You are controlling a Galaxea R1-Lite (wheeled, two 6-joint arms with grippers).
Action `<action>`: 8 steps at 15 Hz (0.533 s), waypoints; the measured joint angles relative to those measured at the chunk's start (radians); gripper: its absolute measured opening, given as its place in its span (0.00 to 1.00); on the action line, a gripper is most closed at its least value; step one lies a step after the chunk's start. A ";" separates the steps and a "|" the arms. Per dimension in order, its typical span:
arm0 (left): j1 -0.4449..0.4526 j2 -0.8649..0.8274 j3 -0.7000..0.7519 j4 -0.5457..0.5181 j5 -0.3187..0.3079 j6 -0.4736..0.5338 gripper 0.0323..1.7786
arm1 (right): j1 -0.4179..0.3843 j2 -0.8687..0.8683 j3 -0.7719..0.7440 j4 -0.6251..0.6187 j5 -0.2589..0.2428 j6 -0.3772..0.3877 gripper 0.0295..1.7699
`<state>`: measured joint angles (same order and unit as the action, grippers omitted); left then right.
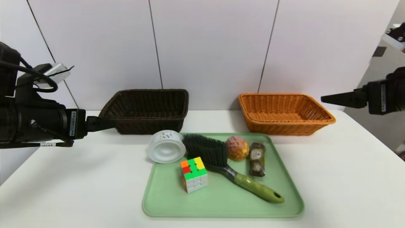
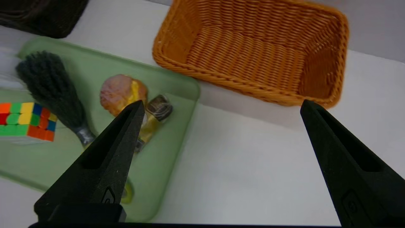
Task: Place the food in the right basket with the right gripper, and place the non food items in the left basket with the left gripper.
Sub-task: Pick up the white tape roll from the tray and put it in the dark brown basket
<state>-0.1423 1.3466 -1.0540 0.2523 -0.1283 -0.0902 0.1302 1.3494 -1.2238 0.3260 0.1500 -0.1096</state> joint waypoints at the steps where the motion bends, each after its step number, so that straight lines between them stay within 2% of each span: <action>1: -0.024 0.011 -0.015 0.001 0.000 0.000 0.95 | 0.033 0.011 -0.015 0.000 0.005 0.000 0.96; 5: -0.114 0.023 -0.037 0.000 0.000 -0.001 0.95 | 0.137 0.030 -0.055 0.001 0.010 0.000 0.96; 8: -0.174 0.020 -0.037 0.003 -0.001 -0.002 0.95 | 0.191 0.022 -0.067 0.014 0.081 0.005 0.96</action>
<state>-0.3160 1.3662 -1.0915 0.2549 -0.1289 -0.0919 0.3213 1.3715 -1.2906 0.3404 0.2309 -0.1047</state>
